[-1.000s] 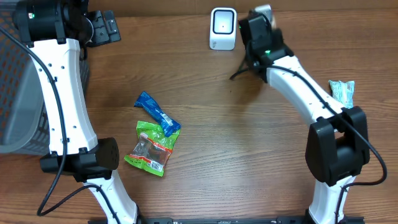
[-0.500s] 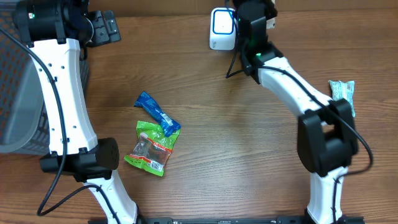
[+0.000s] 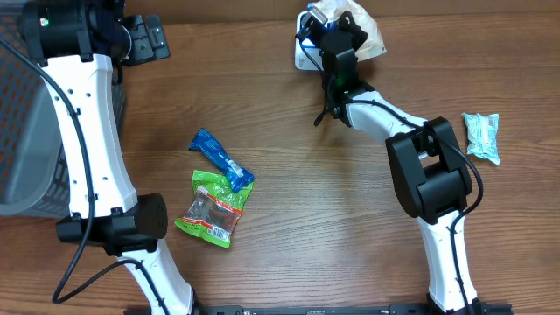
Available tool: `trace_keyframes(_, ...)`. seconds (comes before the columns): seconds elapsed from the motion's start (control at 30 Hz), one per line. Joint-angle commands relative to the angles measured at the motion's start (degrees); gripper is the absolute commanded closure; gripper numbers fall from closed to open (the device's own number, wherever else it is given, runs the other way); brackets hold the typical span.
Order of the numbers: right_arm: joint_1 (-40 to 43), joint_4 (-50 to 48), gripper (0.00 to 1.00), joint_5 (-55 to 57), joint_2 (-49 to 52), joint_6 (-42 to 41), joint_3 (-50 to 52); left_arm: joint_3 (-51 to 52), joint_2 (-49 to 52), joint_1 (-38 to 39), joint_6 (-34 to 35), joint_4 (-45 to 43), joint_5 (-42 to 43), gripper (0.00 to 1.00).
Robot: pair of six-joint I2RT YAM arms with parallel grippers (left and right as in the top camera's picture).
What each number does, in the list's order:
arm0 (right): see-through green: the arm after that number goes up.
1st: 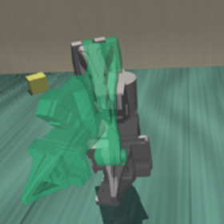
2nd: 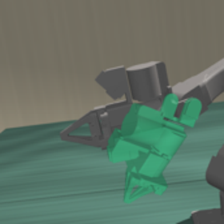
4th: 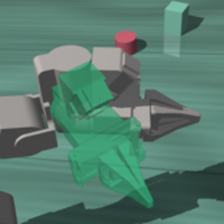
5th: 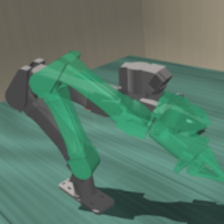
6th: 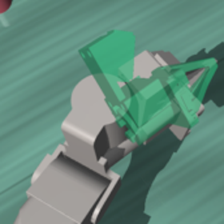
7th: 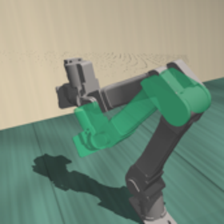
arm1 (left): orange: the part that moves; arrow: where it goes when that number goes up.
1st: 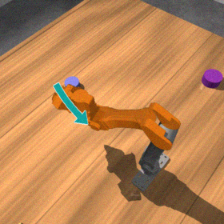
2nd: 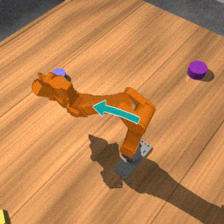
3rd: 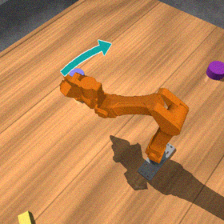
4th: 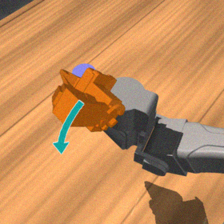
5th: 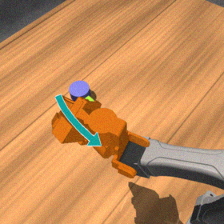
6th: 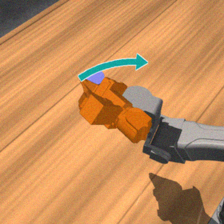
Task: Scan the item barcode
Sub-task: 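Hold the beige bag's label face against the white scanner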
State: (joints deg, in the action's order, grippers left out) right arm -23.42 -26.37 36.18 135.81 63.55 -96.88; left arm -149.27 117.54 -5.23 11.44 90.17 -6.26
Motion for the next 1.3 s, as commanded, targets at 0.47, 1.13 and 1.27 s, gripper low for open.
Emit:
trace_keyframes(0.47, -1.62, -1.42, 0.96, -3.8, -0.96, 1.03, -0.7, -0.57, -1.38, 0.37, -0.72, -0.17, -0.13, 0.0)
trace_keyframes(1.13, -1.66, 3.13, 0.96, -4.85, 0.2, 0.98, -0.7, -0.57, -1.38, 0.37, -0.72, -0.17, -0.15, 0.0)
trace_keyframes(1.27, -1.64, 2.4, 0.96, -4.85, 0.22, 1.03, -0.7, -0.57, -1.4, 0.39, -0.74, -0.17, -0.13, 0.0)
